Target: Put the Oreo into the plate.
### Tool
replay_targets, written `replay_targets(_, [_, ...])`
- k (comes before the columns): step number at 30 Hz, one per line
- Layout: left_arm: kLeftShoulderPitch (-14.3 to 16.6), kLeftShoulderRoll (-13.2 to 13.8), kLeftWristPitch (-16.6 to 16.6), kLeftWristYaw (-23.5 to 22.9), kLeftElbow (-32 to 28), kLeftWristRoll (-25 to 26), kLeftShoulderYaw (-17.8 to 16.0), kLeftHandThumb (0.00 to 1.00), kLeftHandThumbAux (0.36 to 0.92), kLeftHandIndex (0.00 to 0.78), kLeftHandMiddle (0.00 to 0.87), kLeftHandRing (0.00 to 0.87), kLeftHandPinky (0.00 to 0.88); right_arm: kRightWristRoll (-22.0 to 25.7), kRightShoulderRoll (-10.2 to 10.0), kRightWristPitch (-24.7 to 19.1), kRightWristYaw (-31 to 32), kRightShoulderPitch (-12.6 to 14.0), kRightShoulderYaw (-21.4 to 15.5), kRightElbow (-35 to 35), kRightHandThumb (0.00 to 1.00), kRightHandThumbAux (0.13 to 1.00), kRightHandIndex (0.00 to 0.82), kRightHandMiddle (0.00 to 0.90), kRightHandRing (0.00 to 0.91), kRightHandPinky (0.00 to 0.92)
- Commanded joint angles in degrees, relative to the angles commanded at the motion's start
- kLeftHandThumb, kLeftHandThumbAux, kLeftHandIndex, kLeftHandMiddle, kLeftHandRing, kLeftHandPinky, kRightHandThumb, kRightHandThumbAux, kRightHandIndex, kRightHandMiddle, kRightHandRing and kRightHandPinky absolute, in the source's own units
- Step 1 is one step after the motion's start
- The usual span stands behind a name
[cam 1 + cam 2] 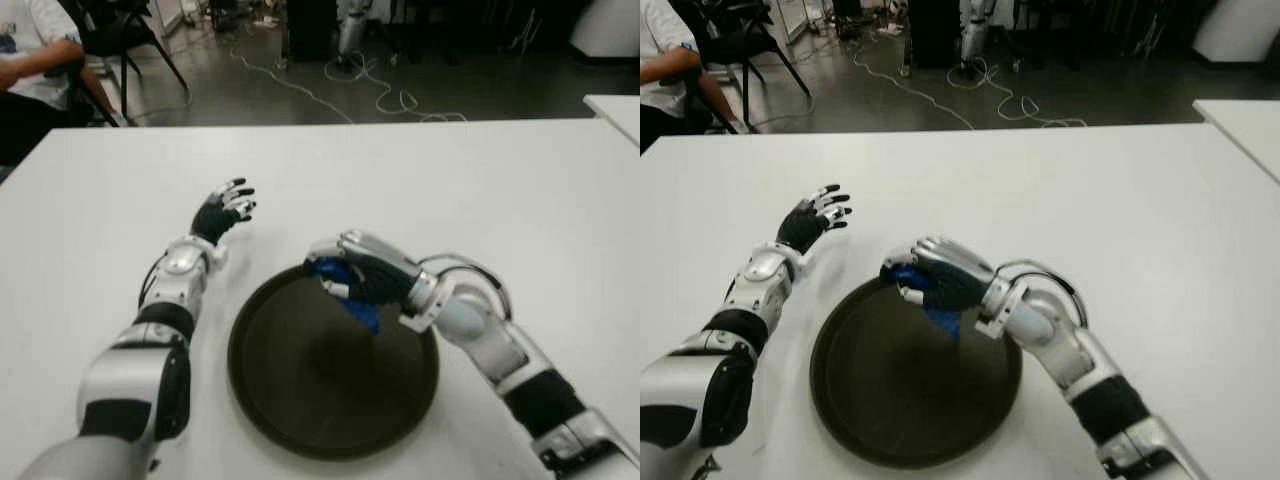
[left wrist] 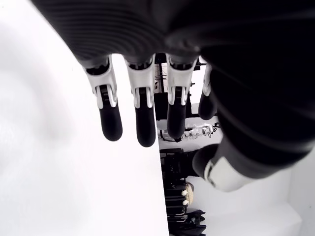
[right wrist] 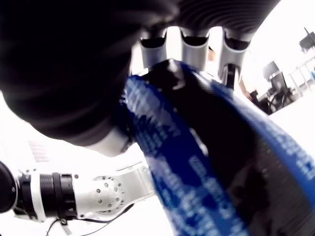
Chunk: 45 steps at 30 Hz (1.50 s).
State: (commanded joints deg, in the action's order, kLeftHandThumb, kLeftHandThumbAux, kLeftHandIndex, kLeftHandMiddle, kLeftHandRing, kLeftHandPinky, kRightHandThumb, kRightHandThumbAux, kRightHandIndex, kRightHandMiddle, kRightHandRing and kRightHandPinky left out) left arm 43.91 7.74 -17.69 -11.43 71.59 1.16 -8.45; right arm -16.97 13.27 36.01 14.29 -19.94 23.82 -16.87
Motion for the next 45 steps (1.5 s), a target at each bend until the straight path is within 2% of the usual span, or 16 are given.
replay_targets(3, [0.0, 0.0, 0.0, 0.0, 0.0, -0.1, 0.1, 0.019, 0.738, 0.145, 0.206, 0.214, 0.238, 0.8, -0.7, 0.6, 0.3, 0.0, -0.3, -1.1, 0.697, 0.738, 0.412, 0.494, 0.537, 0.523])
replay_targets(7, [0.0, 0.0, 0.0, 0.2, 0.0, -0.3, 0.2, 0.023, 0.732, 0.148, 0.205, 0.209, 0.226, 1.9, -1.5, 0.6, 0.8, 0.1, -0.7, -2.0, 0.695, 0.738, 0.414, 0.579, 0.619, 0.640])
replay_targets(12, [0.0, 0.1, -0.1, 0.5, 0.0, -0.6, 0.4, 0.018, 0.732, 0.144, 0.204, 0.209, 0.227, 5.5, -2.8, -1.6, 3.3, 1.0, -1.3, -2.7, 0.695, 0.737, 0.417, 0.645, 0.675, 0.692])
replay_targets(17, [0.1, 0.2, -0.2, 0.5, 0.0, -0.7, 0.6, 0.033, 0.717, 0.141, 0.203, 0.211, 0.232, 7.8, -3.7, -3.2, 4.9, 1.7, -1.8, -2.4, 0.695, 0.736, 0.420, 0.669, 0.691, 0.702])
replay_targets(23, [0.0, 0.2, -0.4, 0.6, 0.0, -0.8, 0.8, 0.050, 0.712, 0.143, 0.202, 0.209, 0.230, 7.8, -4.2, -3.6, 5.6, 2.0, -2.4, -2.5, 0.694, 0.736, 0.422, 0.672, 0.688, 0.696])
replay_targets(28, [0.0, 0.1, -0.6, 0.9, 0.0, -0.9, 0.9, 0.054, 0.714, 0.144, 0.204, 0.213, 0.238, 8.7, -4.1, -3.7, 7.7, 1.8, -2.3, -3.3, 0.693, 0.736, 0.421, 0.620, 0.629, 0.633])
replay_targets(33, [0.1, 0.1, -0.3, 1.0, 0.1, -1.0, 0.8, 0.050, 0.720, 0.148, 0.203, 0.214, 0.247, 9.9, -4.2, -4.1, 10.0, 1.3, -2.4, -3.9, 0.695, 0.738, 0.416, 0.528, 0.537, 0.549])
replay_targets(38, [0.2, 0.1, 0.0, 1.0, 0.1, -1.0, 0.8, 0.039, 0.725, 0.148, 0.201, 0.216, 0.249, 9.8, -4.4, -4.5, 10.8, 0.9, -2.7, -4.3, 0.694, 0.738, 0.412, 0.485, 0.493, 0.502])
replay_targets(40, [0.2, 0.1, 0.0, 0.9, 0.1, -1.1, 0.9, 0.031, 0.730, 0.150, 0.203, 0.217, 0.245, 9.4, -4.5, -4.2, 10.7, 0.7, -2.8, -4.9, 0.770, 0.718, 0.377, 0.497, 0.471, 0.447])
replay_targets(42, [0.2, 0.0, 0.0, 0.9, 0.1, -1.1, 0.9, 0.027, 0.732, 0.151, 0.204, 0.218, 0.244, 8.9, -4.3, -4.1, 10.7, 0.5, -2.8, -5.3, 0.795, 0.711, 0.365, 0.502, 0.464, 0.428])
replay_targets(45, [0.1, 0.0, -0.2, 0.9, 0.1, -1.0, 0.8, 0.025, 0.732, 0.154, 0.207, 0.217, 0.238, 7.4, -3.5, -4.3, 10.5, 0.1, -2.7, -5.5, 0.807, 0.709, 0.355, 0.481, 0.388, 0.326])
